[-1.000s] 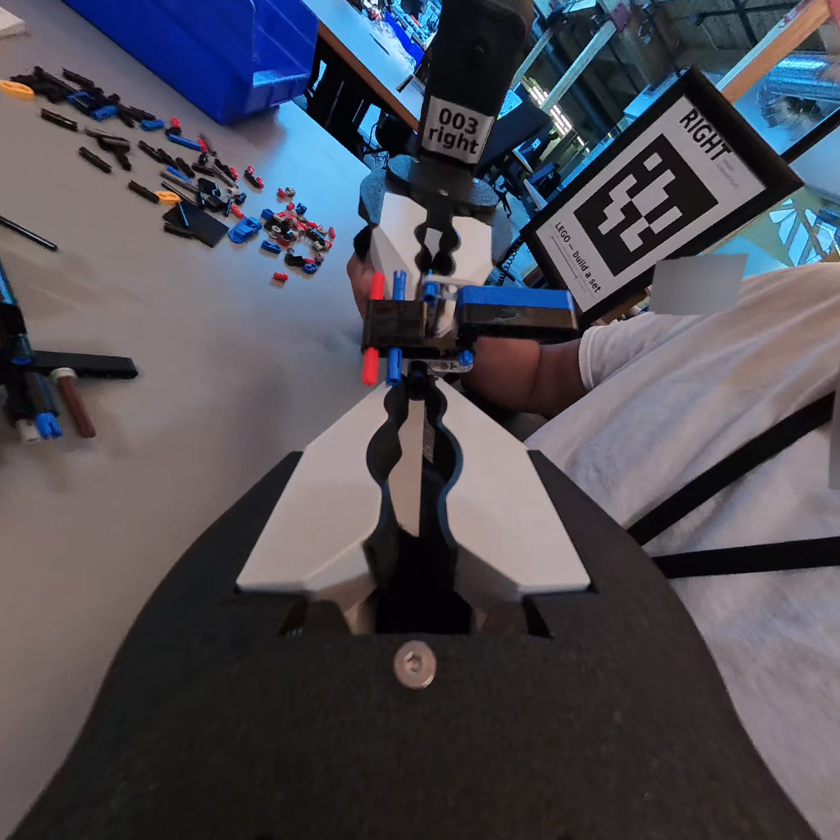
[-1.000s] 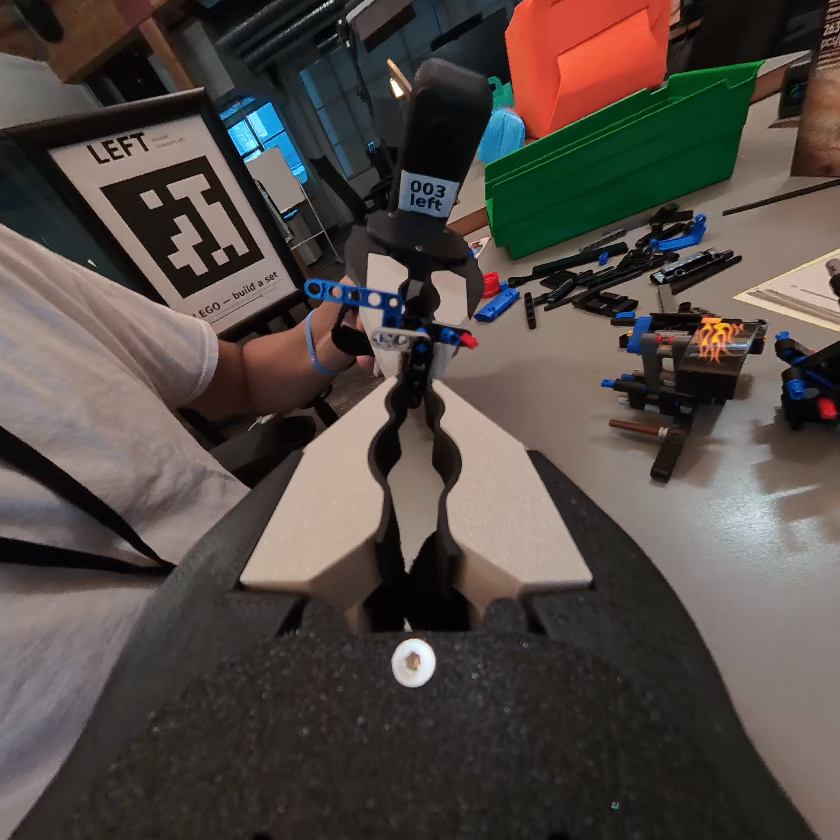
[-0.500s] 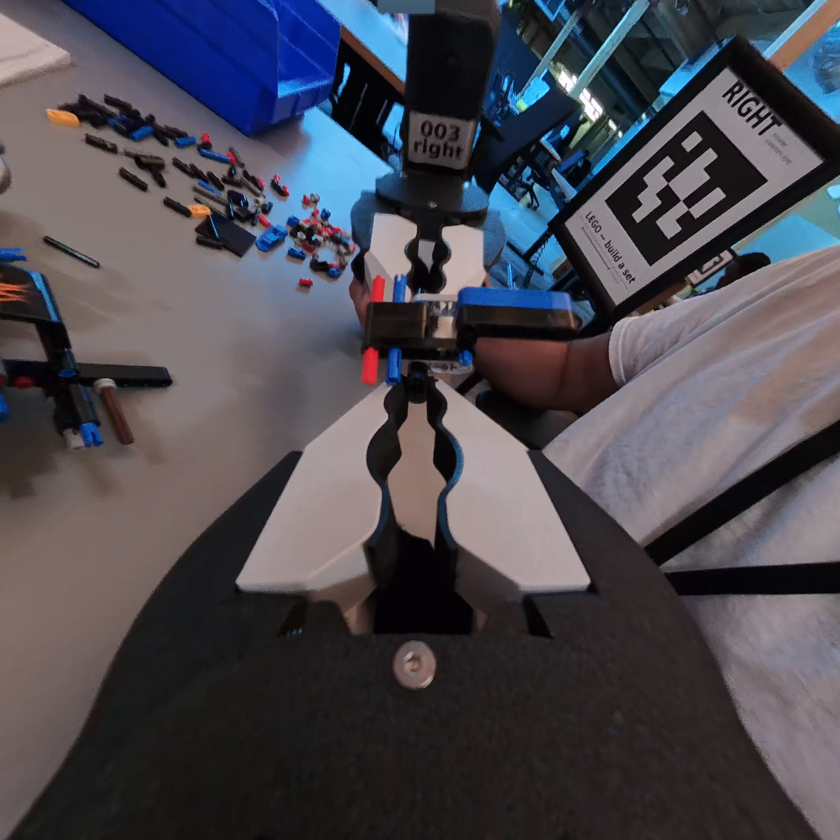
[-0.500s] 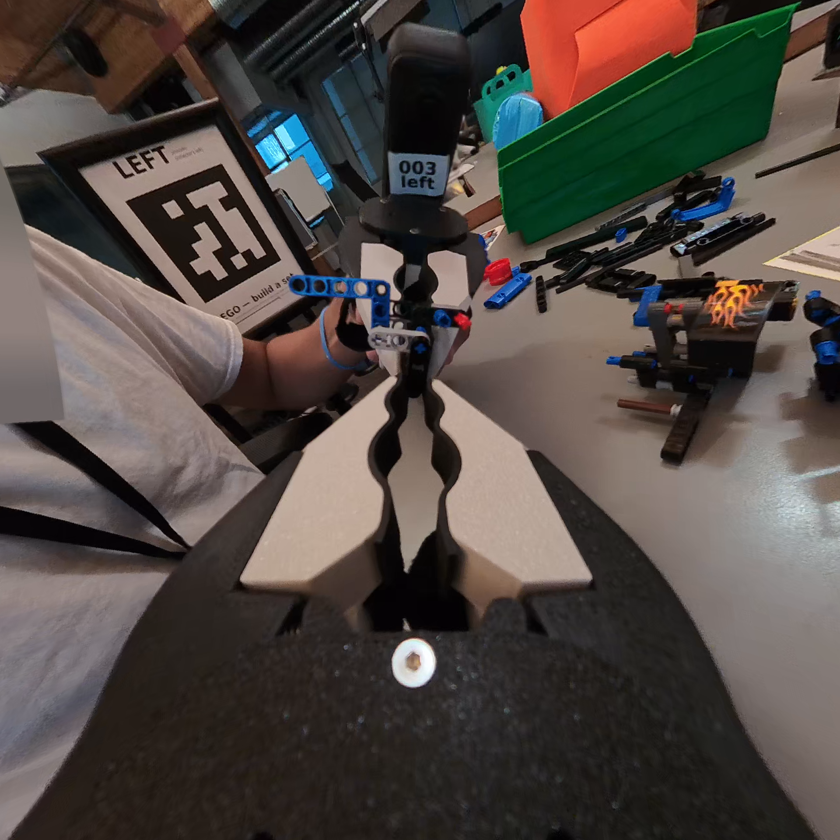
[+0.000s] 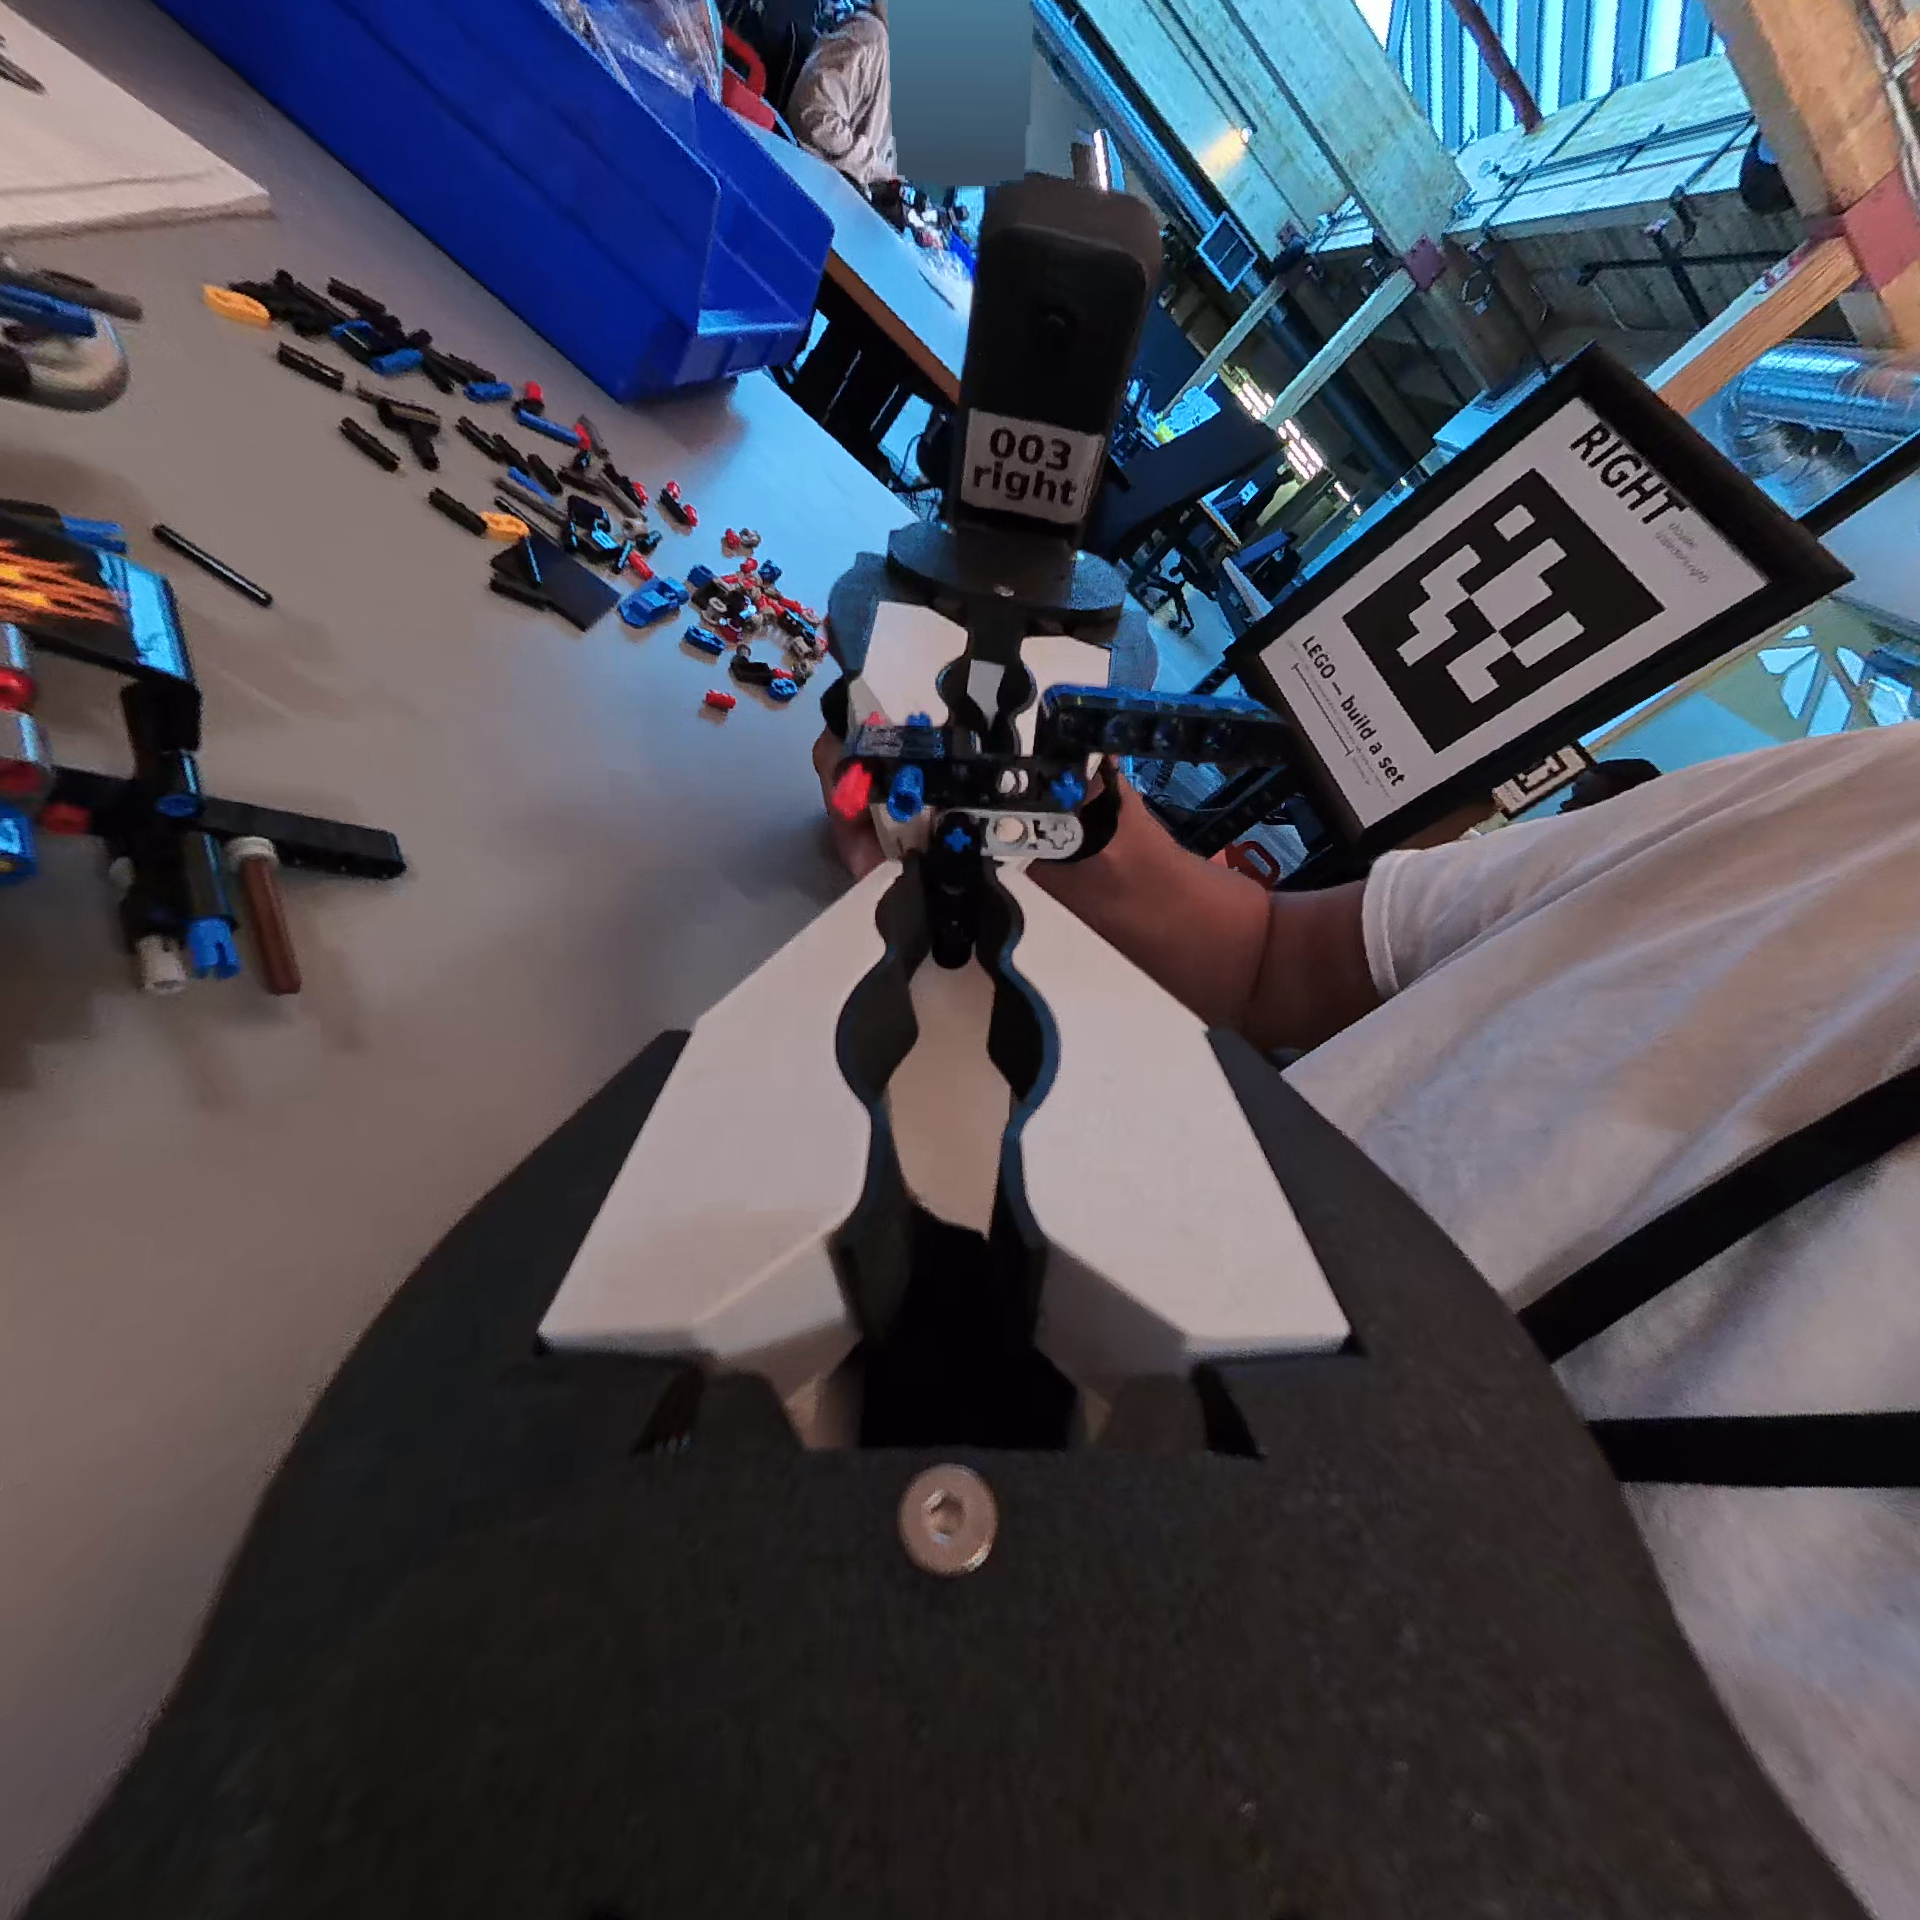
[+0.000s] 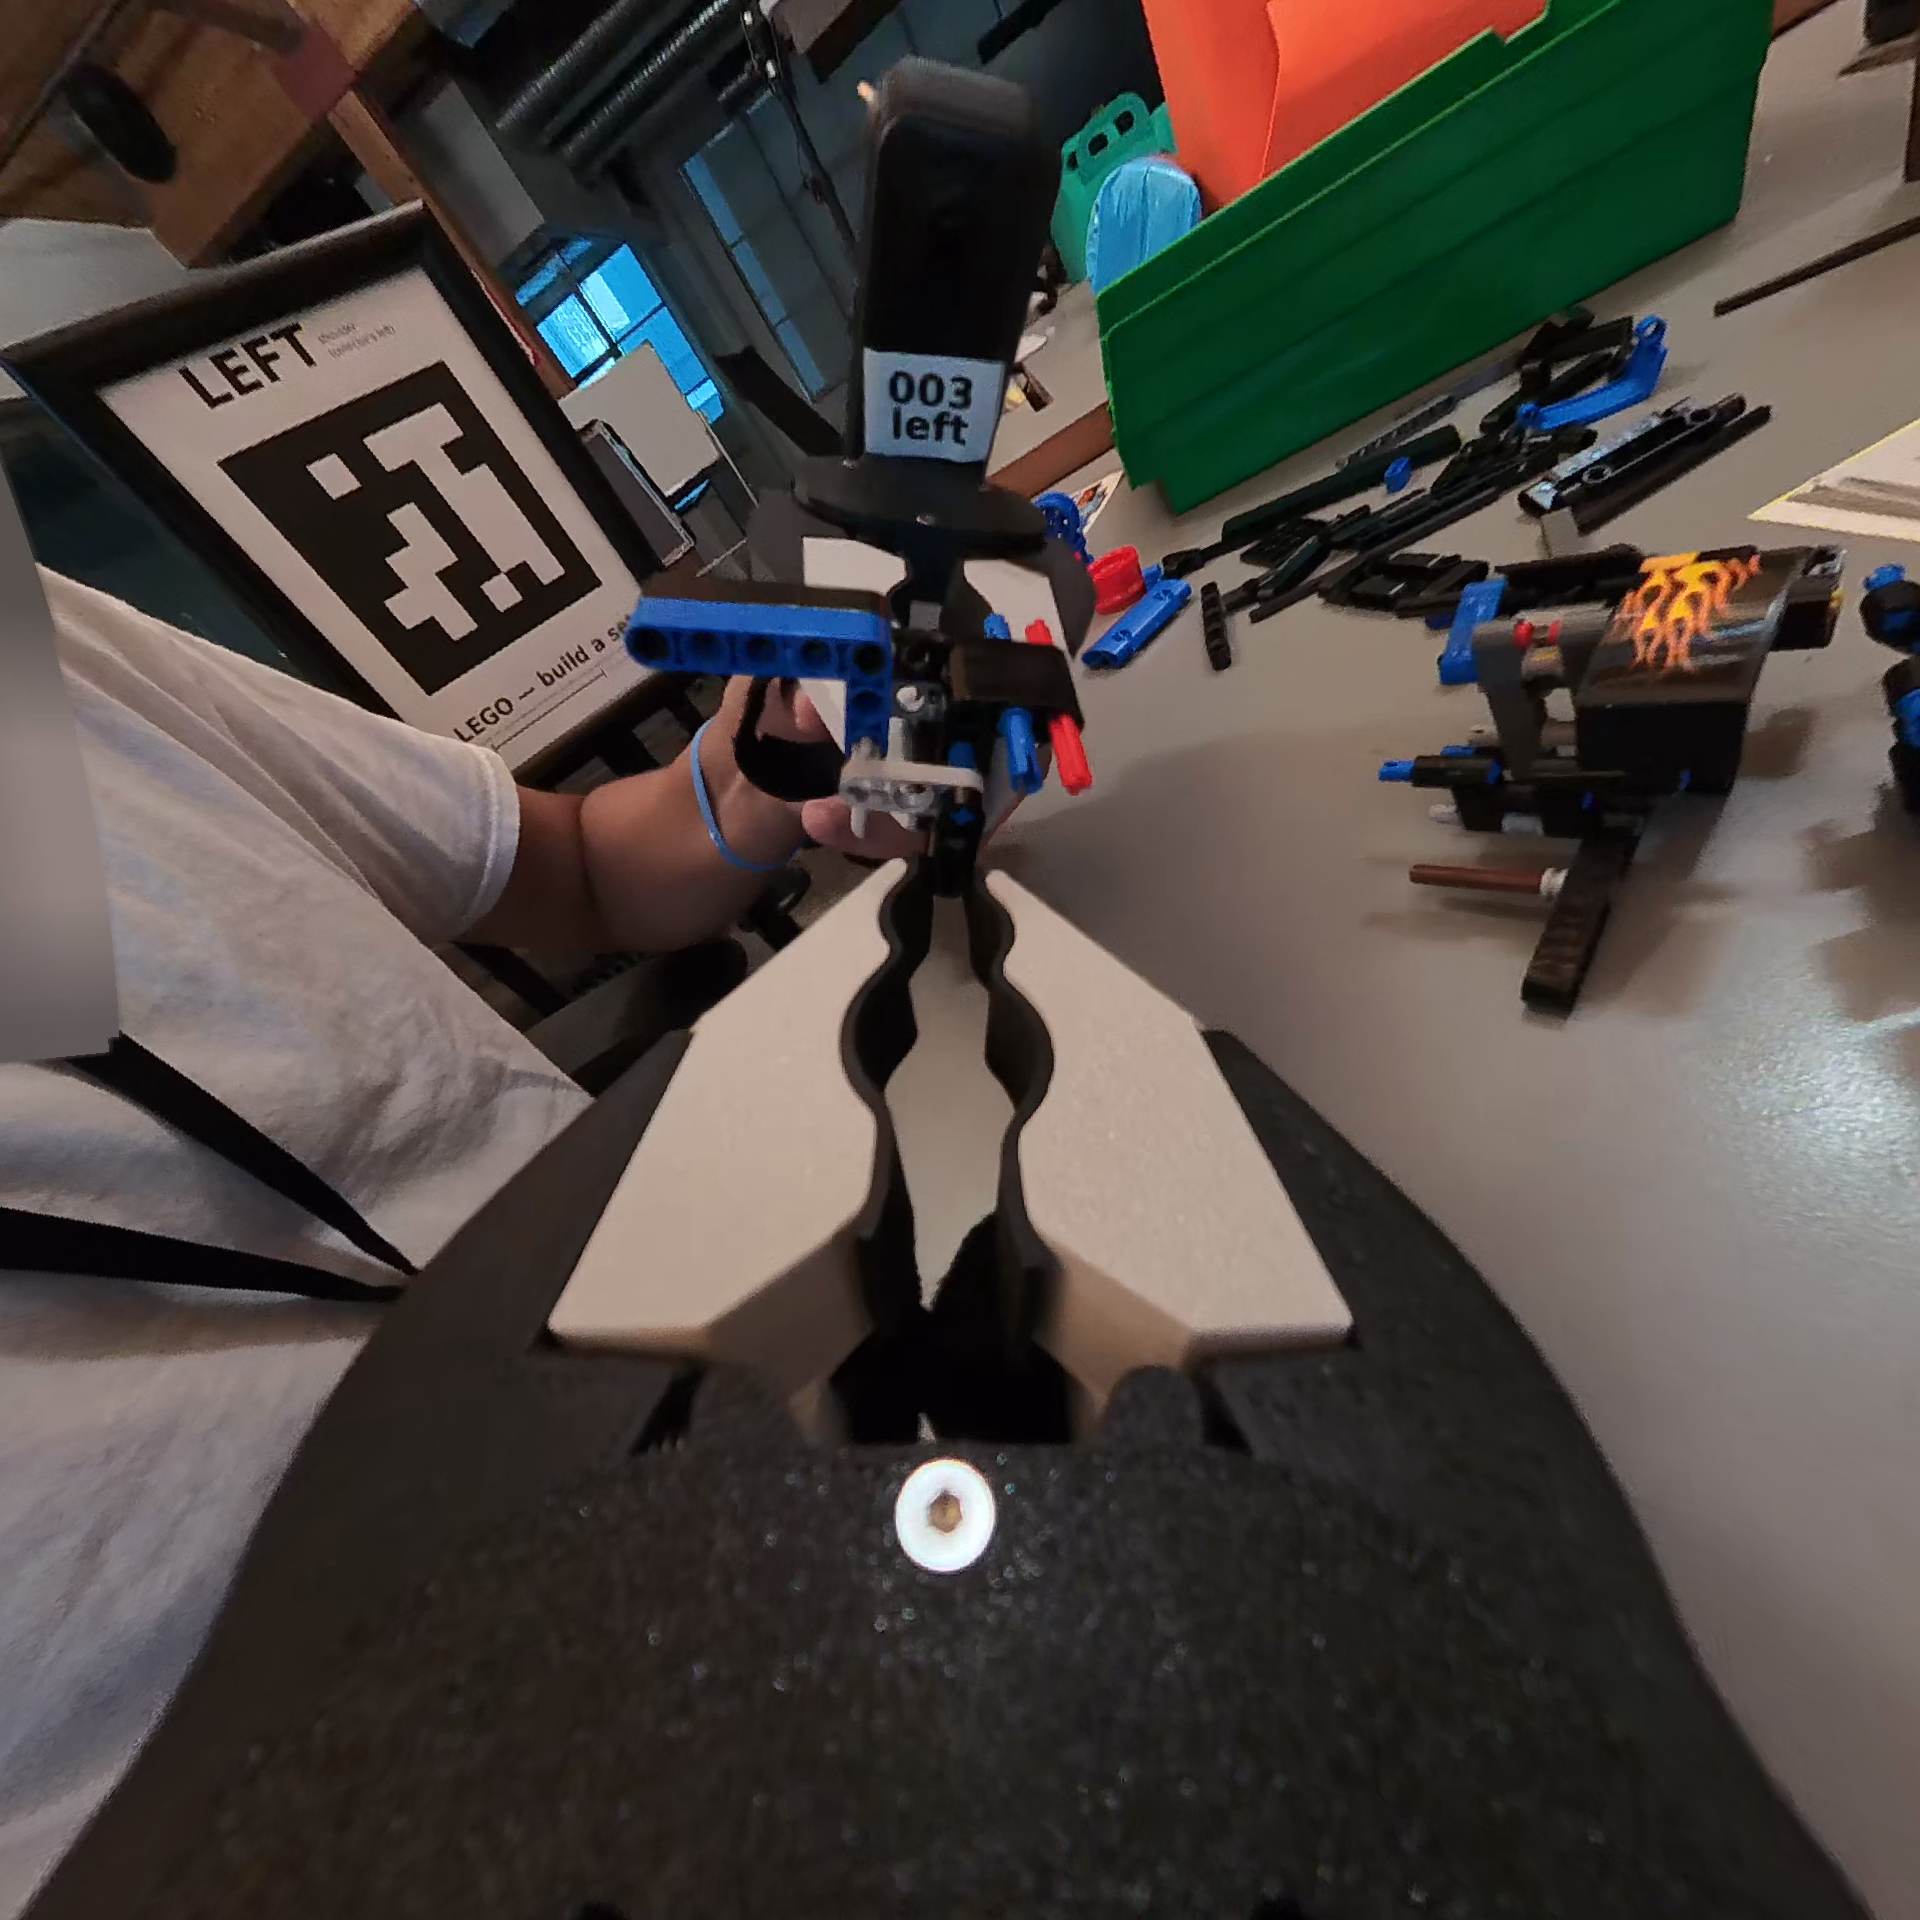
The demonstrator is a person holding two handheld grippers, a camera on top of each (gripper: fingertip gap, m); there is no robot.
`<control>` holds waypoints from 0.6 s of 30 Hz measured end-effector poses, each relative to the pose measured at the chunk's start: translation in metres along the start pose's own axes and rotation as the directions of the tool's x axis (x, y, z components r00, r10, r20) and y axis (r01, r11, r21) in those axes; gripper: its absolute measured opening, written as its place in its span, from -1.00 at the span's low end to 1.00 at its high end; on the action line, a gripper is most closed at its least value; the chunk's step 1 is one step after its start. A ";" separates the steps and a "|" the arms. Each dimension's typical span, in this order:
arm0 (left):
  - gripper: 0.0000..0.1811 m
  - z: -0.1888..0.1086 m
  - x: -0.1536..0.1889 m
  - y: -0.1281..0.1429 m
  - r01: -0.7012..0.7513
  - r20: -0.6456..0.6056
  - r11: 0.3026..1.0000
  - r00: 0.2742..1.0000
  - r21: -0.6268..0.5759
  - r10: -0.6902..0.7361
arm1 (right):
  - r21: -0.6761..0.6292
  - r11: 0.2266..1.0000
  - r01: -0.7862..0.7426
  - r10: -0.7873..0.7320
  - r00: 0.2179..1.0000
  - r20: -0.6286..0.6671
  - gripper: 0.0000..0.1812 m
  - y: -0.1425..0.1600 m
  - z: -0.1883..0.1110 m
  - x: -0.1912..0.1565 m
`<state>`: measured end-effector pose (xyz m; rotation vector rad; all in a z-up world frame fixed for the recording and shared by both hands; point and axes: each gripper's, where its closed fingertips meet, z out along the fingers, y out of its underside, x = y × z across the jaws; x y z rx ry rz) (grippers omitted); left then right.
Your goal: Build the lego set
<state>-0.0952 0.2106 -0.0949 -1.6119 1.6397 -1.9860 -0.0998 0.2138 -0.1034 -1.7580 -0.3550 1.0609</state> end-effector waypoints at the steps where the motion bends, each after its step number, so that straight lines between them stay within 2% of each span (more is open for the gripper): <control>1: -0.93 0.000 0.000 0.002 -0.011 0.000 1.000 1.000 -0.014 0.011 | -0.013 1.000 -0.010 0.010 1.000 0.008 -0.94 0.002 0.001 -0.001; 8: -0.93 -0.001 0.000 0.011 -0.043 -0.012 0.998 0.999 -0.052 0.043 | -0.070 0.997 -0.028 0.030 0.999 0.033 -0.94 0.010 0.004 -0.003; 14: -0.93 -0.003 -0.009 0.003 0.083 -0.077 0.995 0.994 0.055 -0.079 | -0.034 0.998 -0.060 0.060 0.998 -0.018 -0.93 0.004 0.004 0.008; 18: -0.93 0.000 -0.009 -0.002 0.078 -0.078 0.994 0.994 0.071 -0.073 | 0.004 0.998 -0.070 0.070 0.997 -0.011 -0.92 -0.003 0.003 0.008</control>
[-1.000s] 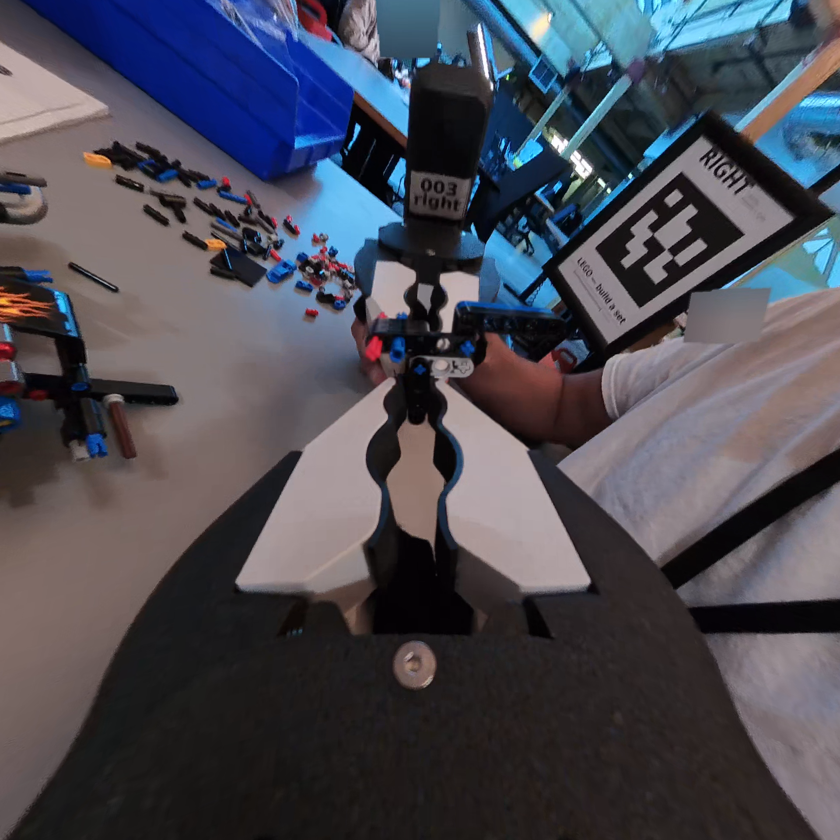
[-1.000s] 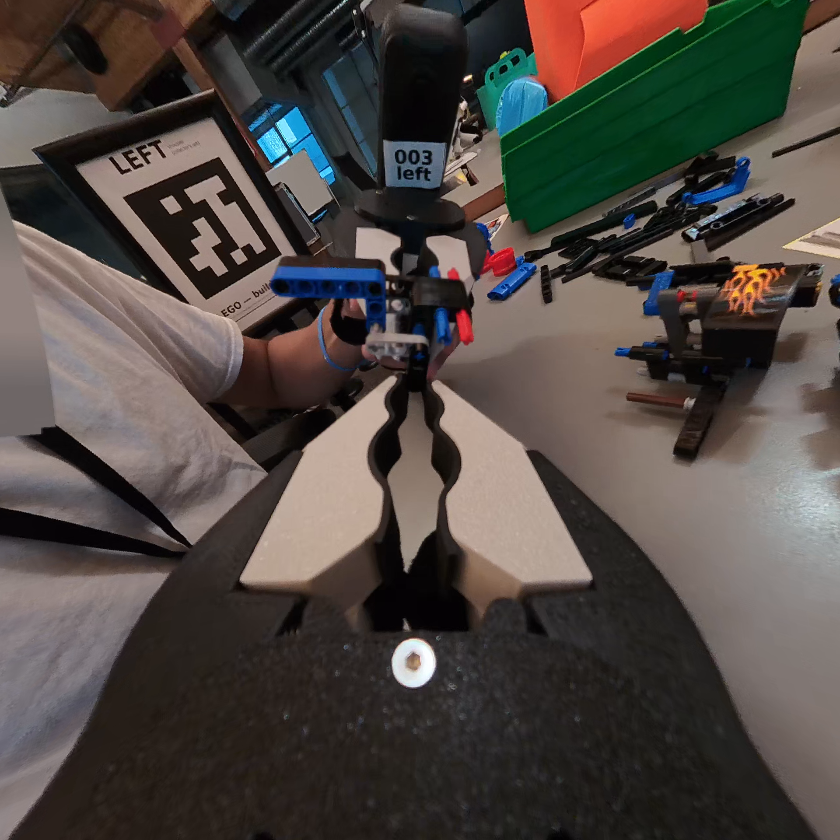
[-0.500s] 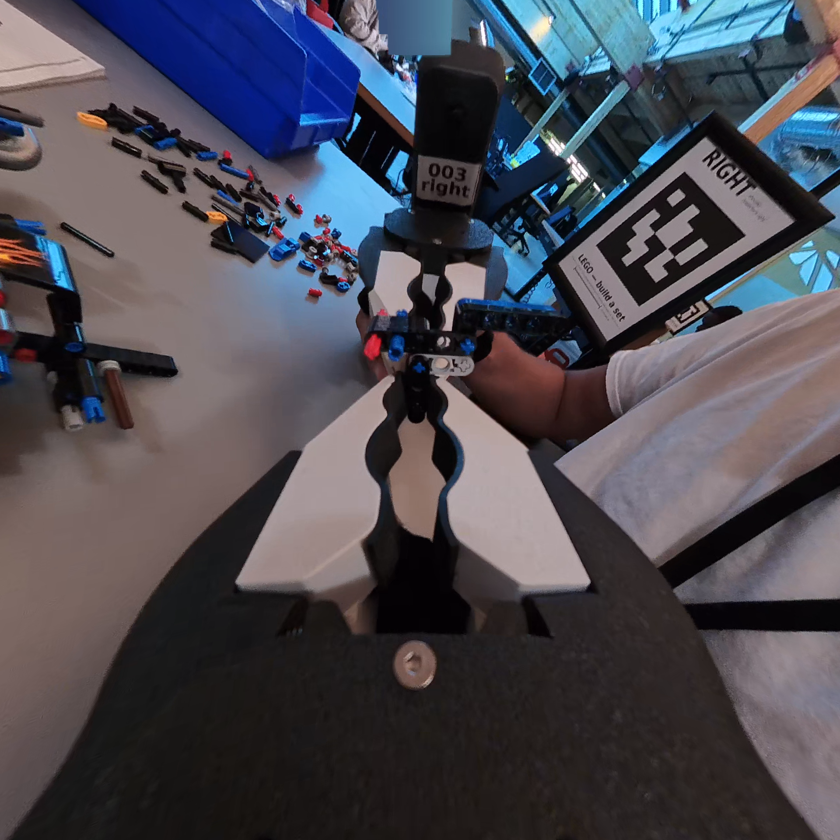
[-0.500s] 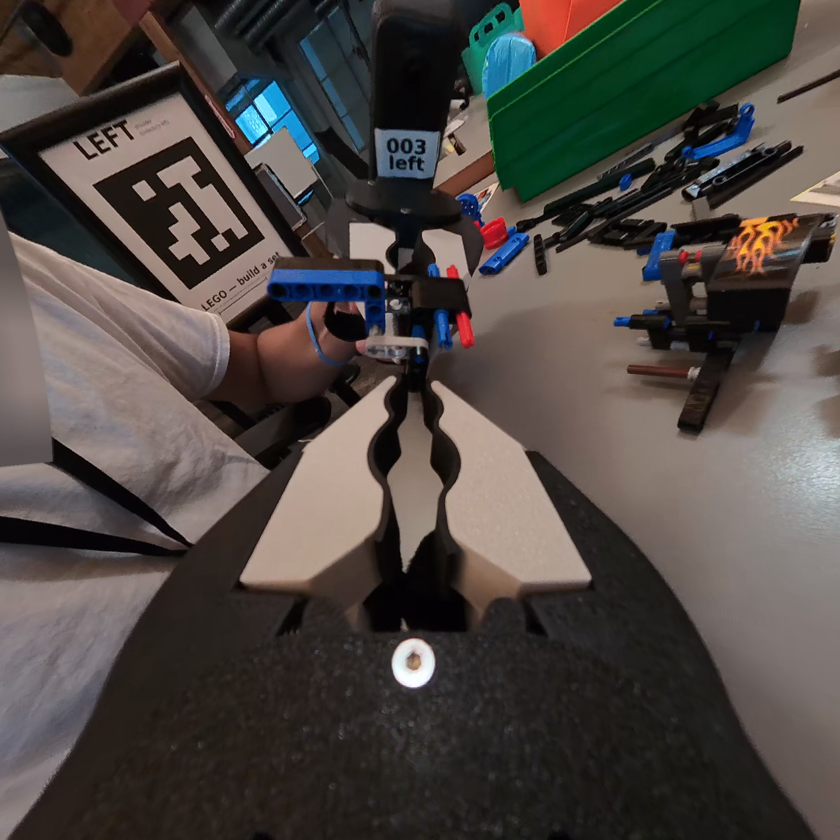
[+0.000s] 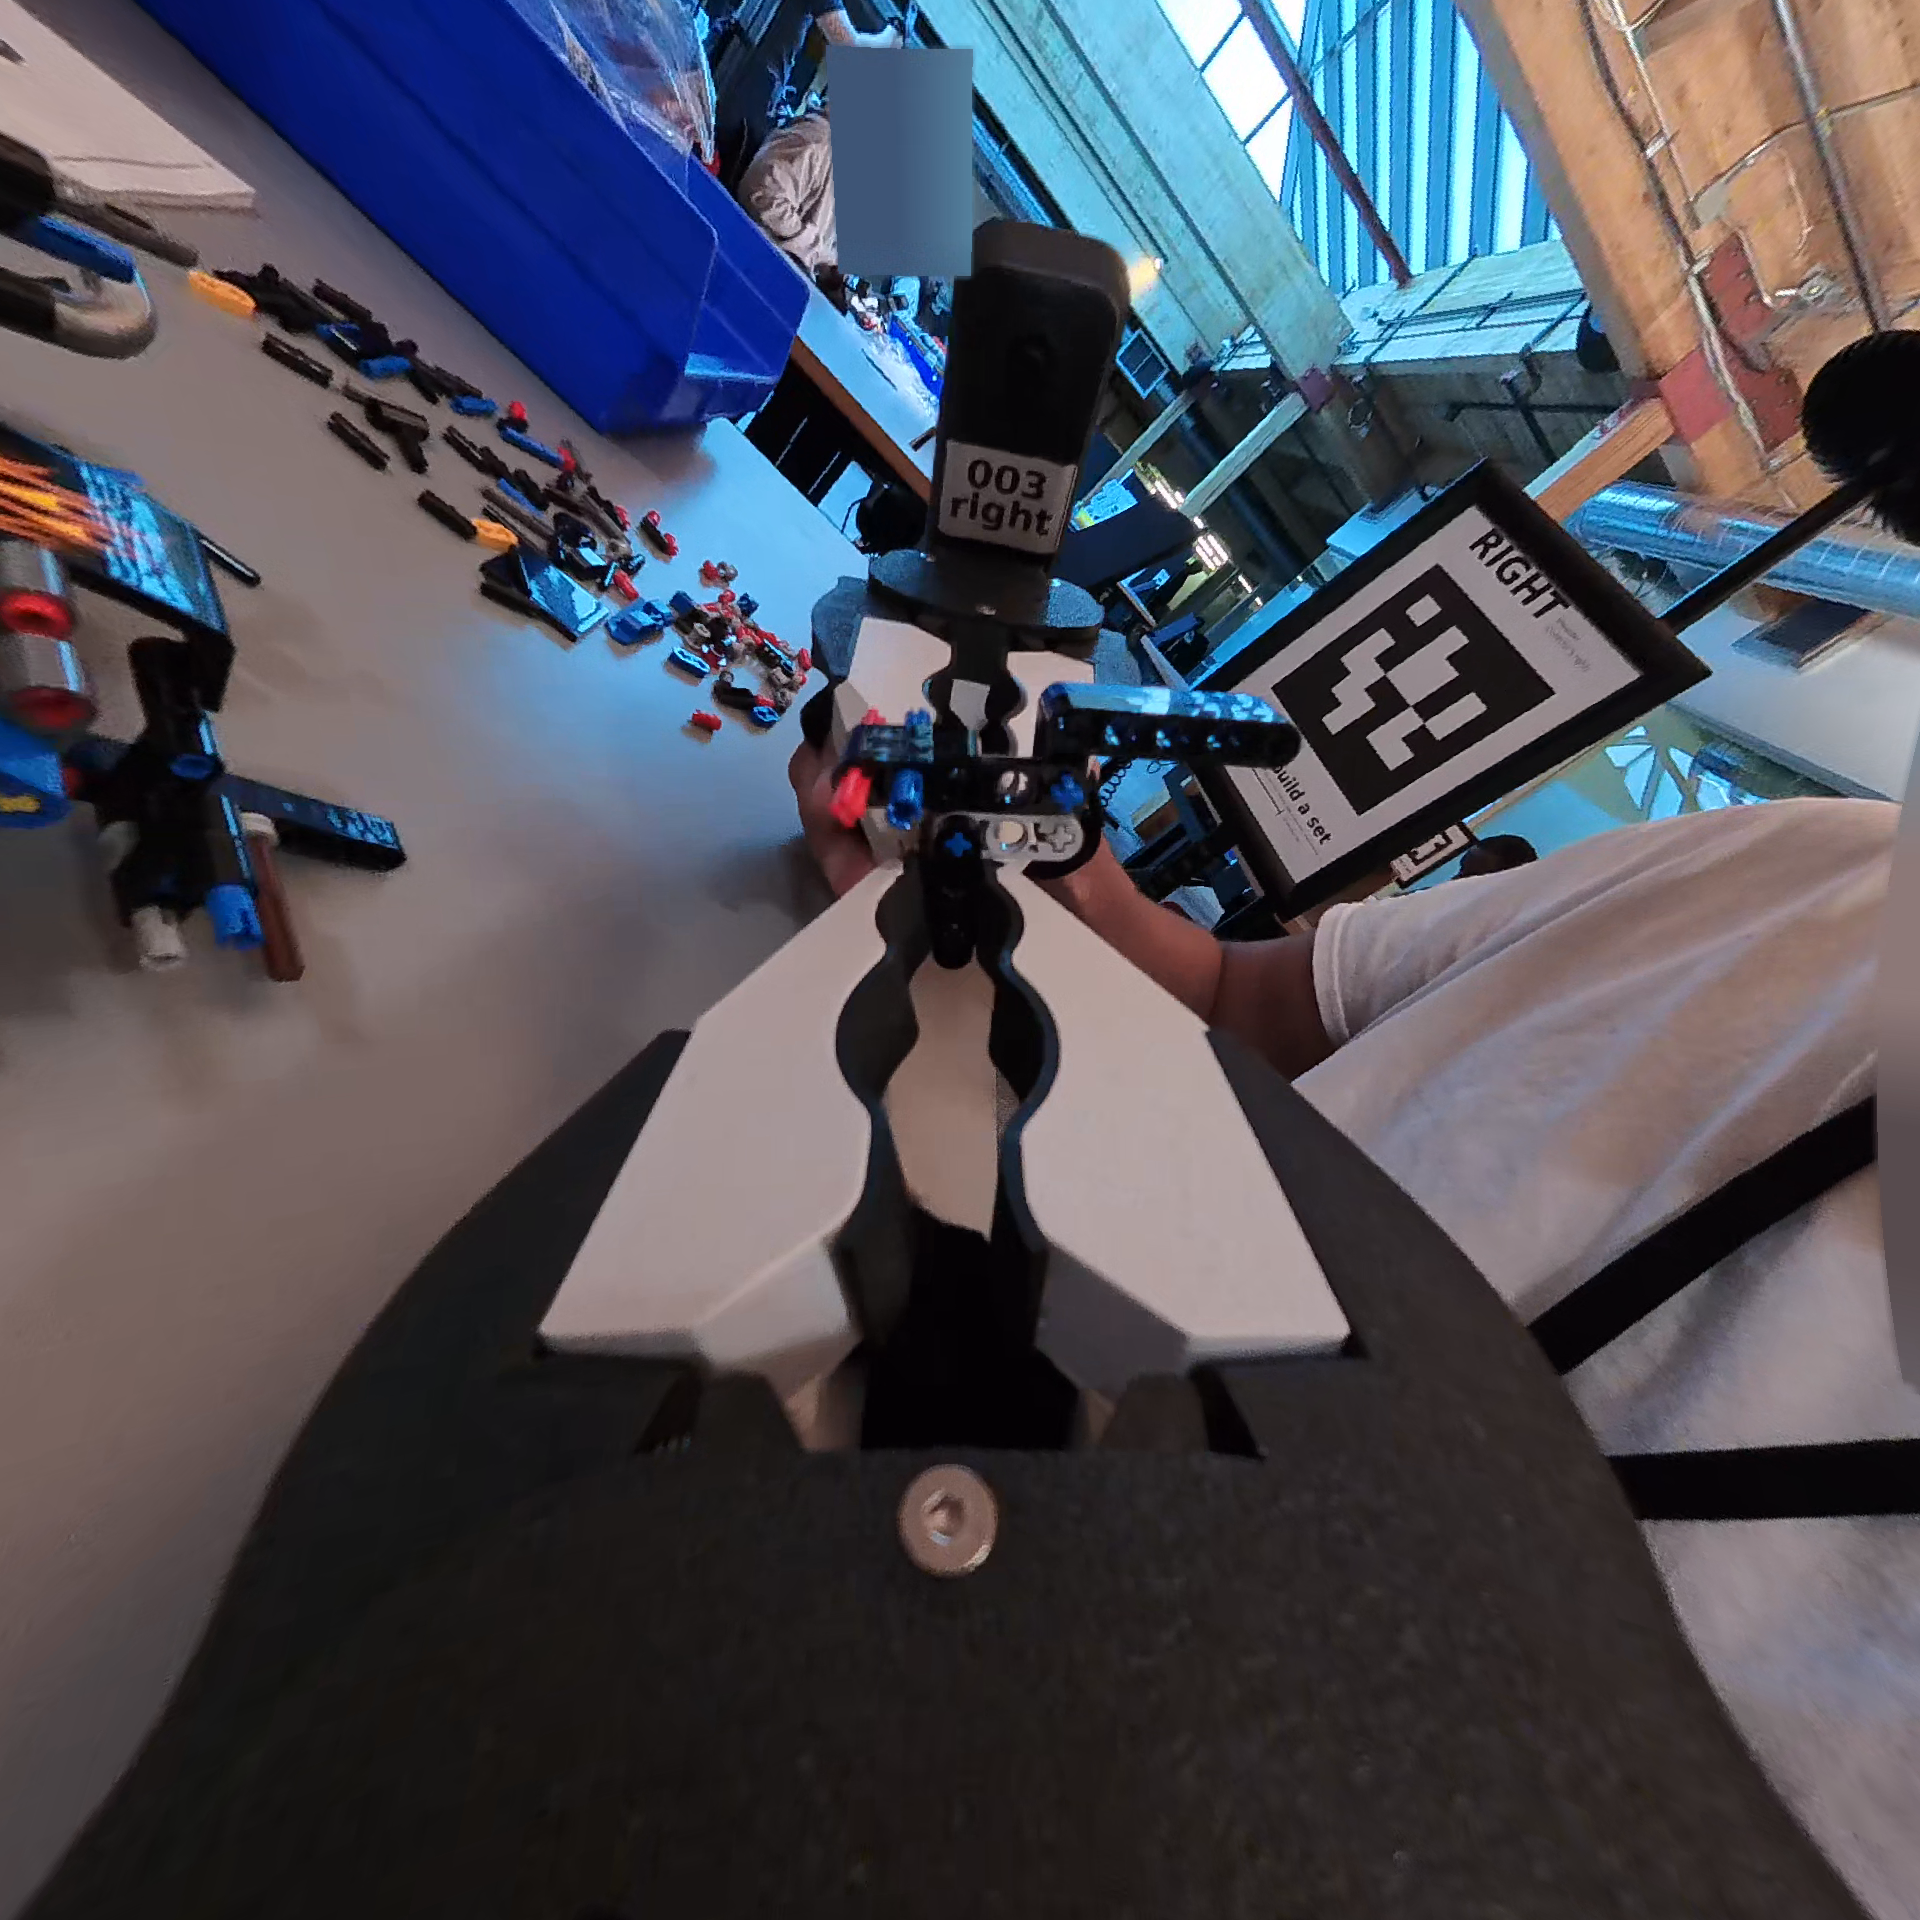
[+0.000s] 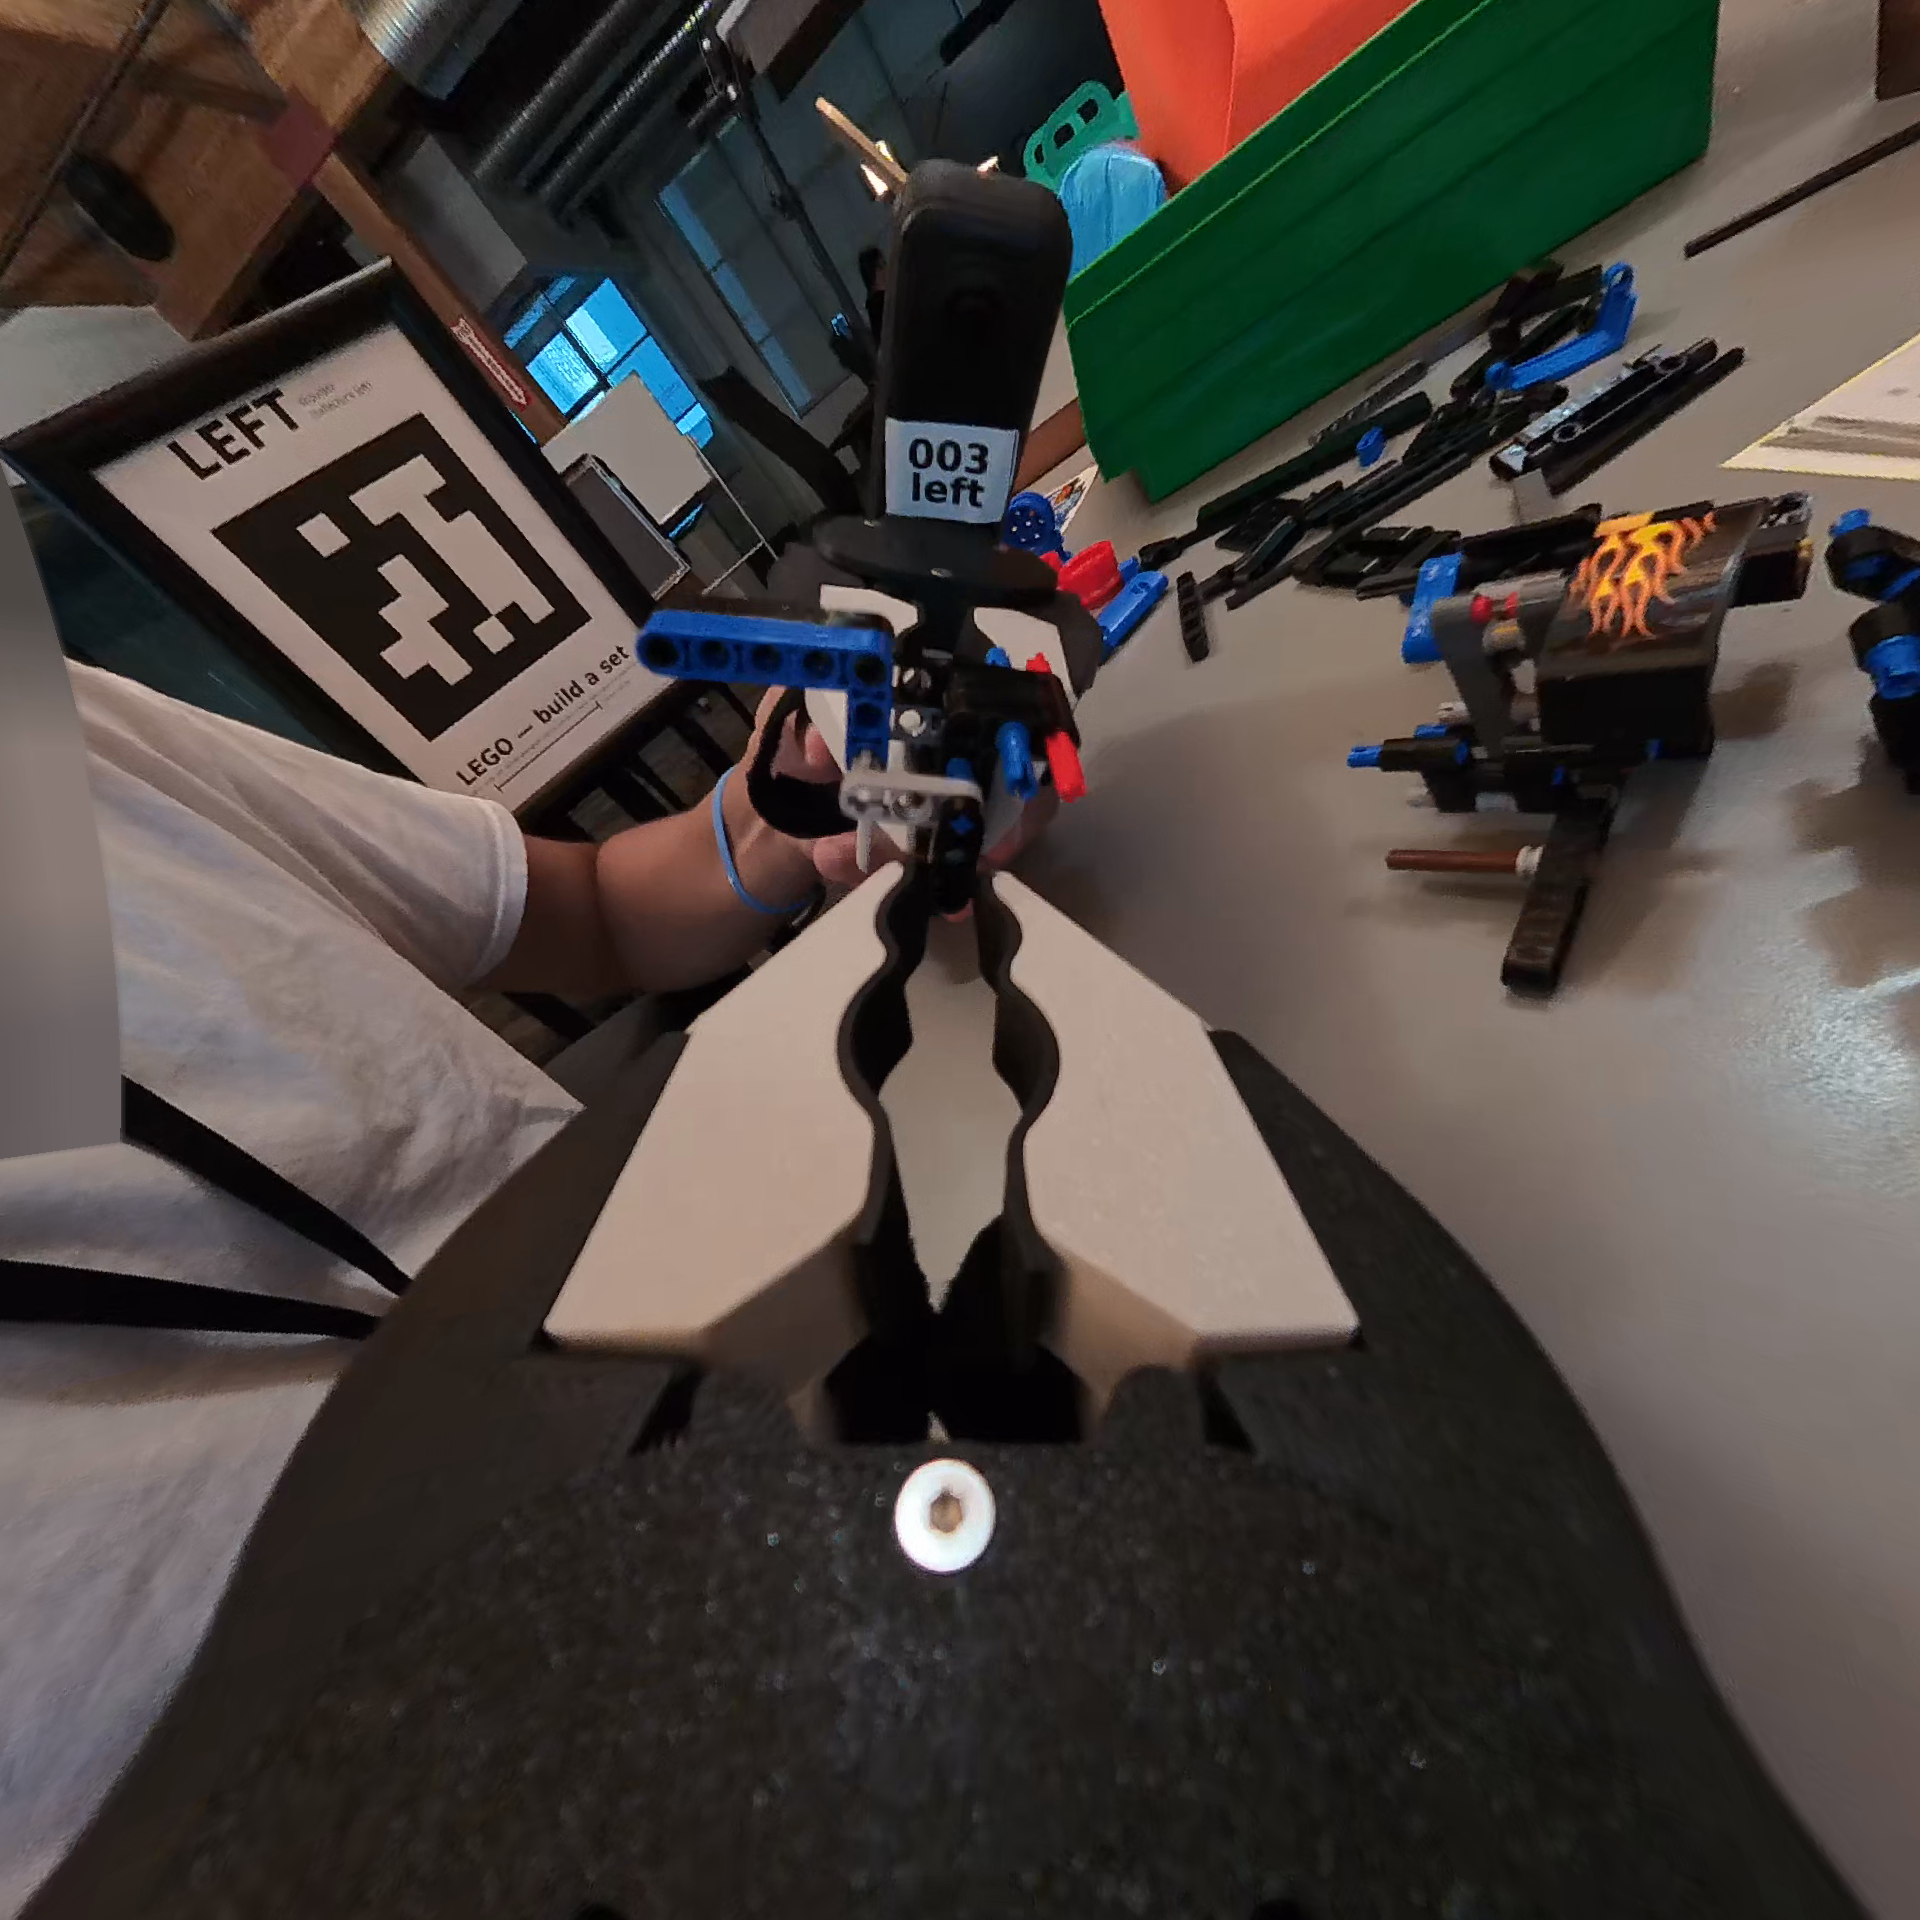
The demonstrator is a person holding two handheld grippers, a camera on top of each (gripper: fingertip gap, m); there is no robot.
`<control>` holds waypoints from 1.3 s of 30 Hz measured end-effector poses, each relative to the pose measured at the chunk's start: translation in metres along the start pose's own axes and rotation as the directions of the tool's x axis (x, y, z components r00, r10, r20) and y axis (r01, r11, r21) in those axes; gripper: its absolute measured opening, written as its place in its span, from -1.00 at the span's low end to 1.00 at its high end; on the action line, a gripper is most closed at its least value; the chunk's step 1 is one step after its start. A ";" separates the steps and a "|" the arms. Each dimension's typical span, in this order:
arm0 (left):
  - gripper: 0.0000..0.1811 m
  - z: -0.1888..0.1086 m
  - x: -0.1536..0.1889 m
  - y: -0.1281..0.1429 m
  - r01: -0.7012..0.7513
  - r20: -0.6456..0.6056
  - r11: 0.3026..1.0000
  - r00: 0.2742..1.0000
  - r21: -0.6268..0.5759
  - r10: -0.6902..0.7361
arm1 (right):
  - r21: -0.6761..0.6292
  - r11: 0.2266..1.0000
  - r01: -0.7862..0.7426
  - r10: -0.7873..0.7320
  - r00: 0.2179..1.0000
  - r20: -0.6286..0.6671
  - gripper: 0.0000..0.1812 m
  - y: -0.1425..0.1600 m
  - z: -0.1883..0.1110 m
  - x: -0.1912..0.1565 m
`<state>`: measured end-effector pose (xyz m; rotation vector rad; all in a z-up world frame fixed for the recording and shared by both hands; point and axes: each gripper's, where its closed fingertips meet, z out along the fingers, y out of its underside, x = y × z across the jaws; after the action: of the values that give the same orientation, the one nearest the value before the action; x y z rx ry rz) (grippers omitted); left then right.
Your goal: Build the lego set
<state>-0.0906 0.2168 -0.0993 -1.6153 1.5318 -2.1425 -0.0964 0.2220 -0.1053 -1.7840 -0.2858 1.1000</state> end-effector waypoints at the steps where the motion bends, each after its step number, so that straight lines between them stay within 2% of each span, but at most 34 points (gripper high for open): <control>1: -0.93 0.001 0.000 0.000 0.015 -0.008 1.000 1.000 0.004 -0.015 | 0.003 1.000 0.002 -0.002 1.000 0.002 -0.92 -0.001 -0.001 0.000; 10: -0.94 0.001 -0.001 -0.005 0.048 -0.025 0.998 0.999 0.037 -0.047 | 0.052 0.999 -0.014 0.014 1.000 0.001 -0.87 -0.010 -0.009 0.001; 14: -0.94 0.001 0.001 -0.004 0.046 -0.035 0.998 0.998 0.031 -0.045 | 0.123 0.992 -0.004 0.005 1.000 -0.004 -0.87 -0.021 -0.016 0.000; 24: -0.94 0.002 0.007 0.002 0.039 -0.068 0.999 0.997 -0.011 -0.040 | 0.113 0.993 0.028 -0.031 0.999 0.023 -0.92 -0.017 -0.014 -0.007; 31: -0.93 0.001 0.029 0.007 0.073 -0.240 0.996 0.967 -0.060 -0.085 | 0.119 0.993 -0.020 -0.001 0.985 0.174 -0.93 -0.016 -0.014 -0.029; 39: -0.93 -0.003 0.021 0.020 -0.036 -0.180 0.986 0.984 -0.160 0.007 | 0.045 0.997 -0.057 0.048 0.984 0.172 -0.93 -0.003 -0.008 -0.025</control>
<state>-0.1121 0.1967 -0.0985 -1.4747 1.8110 -2.2587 -0.1036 0.2030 -0.0877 -1.6643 -0.3133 1.2902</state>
